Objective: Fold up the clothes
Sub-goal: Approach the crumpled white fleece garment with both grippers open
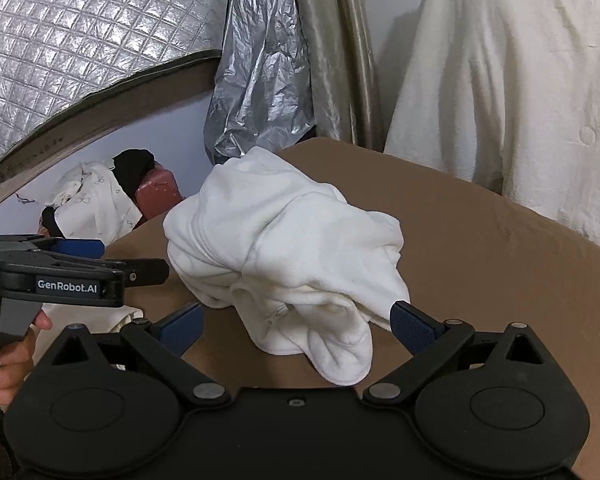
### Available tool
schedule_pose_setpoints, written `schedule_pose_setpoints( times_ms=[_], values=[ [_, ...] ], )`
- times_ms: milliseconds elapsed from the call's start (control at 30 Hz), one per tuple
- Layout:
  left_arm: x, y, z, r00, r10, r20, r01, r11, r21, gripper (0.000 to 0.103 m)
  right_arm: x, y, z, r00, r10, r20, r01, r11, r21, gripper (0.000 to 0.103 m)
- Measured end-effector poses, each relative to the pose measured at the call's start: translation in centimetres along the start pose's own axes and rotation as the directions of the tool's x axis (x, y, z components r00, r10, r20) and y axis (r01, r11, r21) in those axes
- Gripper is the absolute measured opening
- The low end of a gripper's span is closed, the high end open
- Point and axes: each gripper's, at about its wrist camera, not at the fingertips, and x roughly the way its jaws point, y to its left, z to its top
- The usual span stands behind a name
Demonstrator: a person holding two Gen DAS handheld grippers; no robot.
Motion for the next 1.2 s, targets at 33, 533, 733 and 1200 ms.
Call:
schedule_pose_setpoints(
  times_ms=[33, 533, 733, 1200],
  values=[
    [-0.1, 0.1, 0.0, 1.000, -0.005, 0.002, 0.005, 1.000, -0.002, 0.103, 0.0, 0.1, 0.0, 1.000, -0.002, 0.001, 0.002, 1.000, 0.000, 0.101],
    [-1.3, 0.4, 0.2, 0.997, -0.083, 0.005, 0.083, 0.996, -0.019, 0.103, -0.1, 0.4, 0.1, 0.999, -0.022, -0.025, 0.022, 1.000, -0.008, 0.101],
    [-1.9, 0.8, 0.3, 0.990, -0.143, 0.007, 0.143, 0.988, -0.057, 0.103, 0.1, 0.5, 0.2, 0.999, 0.003, -0.048, -0.003, 1.000, 0.001, 0.101],
    [-2.1, 1.8, 0.6, 0.990, -0.139, 0.022, 0.141, 0.985, -0.098, 0.103, 0.2, 0.1, 0.6, 0.998, 0.022, -0.051, -0.017, 0.996, 0.087, 0.101]
  ],
)
